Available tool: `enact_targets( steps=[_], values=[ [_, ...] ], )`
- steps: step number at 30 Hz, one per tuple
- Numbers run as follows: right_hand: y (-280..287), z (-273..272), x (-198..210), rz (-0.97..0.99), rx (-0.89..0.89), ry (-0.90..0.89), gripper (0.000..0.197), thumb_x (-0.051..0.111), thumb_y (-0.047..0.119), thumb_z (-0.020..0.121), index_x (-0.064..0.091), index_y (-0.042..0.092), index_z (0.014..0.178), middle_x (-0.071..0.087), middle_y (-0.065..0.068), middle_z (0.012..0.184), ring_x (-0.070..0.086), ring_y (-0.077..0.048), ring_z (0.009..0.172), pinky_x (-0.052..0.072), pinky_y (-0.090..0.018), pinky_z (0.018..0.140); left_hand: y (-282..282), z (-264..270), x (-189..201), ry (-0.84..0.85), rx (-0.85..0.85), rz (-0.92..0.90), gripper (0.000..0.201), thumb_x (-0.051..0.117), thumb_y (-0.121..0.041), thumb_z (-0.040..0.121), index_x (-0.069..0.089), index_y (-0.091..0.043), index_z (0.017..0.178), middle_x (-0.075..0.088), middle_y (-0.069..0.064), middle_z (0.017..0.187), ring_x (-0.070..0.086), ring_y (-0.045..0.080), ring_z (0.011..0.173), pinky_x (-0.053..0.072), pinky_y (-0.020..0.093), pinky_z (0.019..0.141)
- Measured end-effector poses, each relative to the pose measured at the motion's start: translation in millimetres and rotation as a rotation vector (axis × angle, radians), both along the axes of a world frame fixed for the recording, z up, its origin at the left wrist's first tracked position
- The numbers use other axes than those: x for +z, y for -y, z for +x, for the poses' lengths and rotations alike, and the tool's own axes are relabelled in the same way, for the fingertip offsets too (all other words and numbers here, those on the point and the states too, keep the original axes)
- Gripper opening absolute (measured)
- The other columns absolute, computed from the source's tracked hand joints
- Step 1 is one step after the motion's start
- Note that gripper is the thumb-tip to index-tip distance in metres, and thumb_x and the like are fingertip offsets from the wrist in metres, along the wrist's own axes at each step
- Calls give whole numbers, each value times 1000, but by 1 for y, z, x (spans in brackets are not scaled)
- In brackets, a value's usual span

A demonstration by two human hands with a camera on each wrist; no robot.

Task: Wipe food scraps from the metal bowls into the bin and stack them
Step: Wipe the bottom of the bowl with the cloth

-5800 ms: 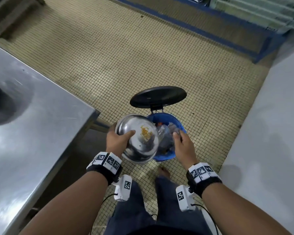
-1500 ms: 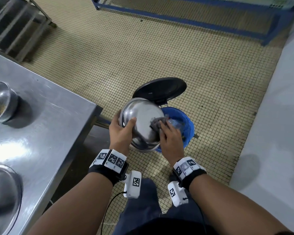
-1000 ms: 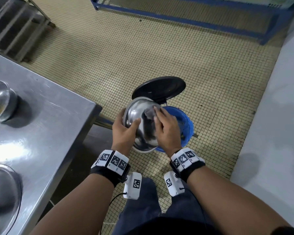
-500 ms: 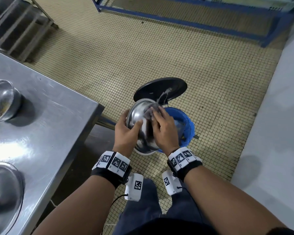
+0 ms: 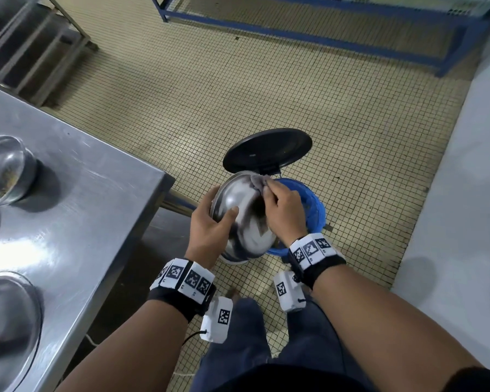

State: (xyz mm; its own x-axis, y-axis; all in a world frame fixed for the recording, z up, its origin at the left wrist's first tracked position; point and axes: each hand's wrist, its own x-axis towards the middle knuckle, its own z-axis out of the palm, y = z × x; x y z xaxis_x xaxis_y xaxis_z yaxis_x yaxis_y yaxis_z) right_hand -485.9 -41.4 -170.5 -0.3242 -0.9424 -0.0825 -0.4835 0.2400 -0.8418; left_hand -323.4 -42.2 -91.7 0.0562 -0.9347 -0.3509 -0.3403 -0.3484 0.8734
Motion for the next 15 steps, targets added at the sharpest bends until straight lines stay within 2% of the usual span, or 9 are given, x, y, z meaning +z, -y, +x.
enact_targets(
  steps=[2,4,6,10,12,15],
  values=[
    [-10,9,12,-86,71,-79,43,42,43,106,56,28,144,54,5,149,52,-22,115,50,-37,95,2,-3,1,-45,36,1,56,78,-17,93,57,-20,145,71,0,125,71,18,114,61,46,97],
    [-23,19,20,-171,168,-129,43,43,38,106,55,26,145,46,1,155,47,-24,123,42,-32,99,5,-6,2,-99,87,21,55,78,-16,94,56,-20,144,71,2,124,72,20,113,62,46,96],
    [-34,25,16,-188,246,-145,46,39,40,105,55,24,145,45,-4,157,46,-27,123,39,-33,101,11,-7,6,-145,145,31,50,73,-10,96,56,-21,143,70,5,123,74,23,110,64,44,91],
    [-58,33,3,-223,300,-221,48,38,43,107,53,23,147,49,-12,153,52,-28,109,49,-39,90,20,-3,12,-175,174,-6,37,70,-11,98,61,-24,132,69,7,123,74,27,109,66,42,82],
    [-56,36,8,-191,279,-226,50,34,46,107,49,26,150,46,-10,155,50,-32,117,47,-45,97,20,-4,13,-162,146,-19,36,70,-11,98,61,-29,128,70,2,121,73,23,109,65,37,83],
    [-28,34,24,-133,204,-199,53,29,48,106,42,28,154,35,-5,163,31,-34,145,26,-49,119,13,-10,9,-152,114,-12,41,70,-11,98,61,-27,134,71,-4,119,72,17,112,63,34,90]
  ],
)
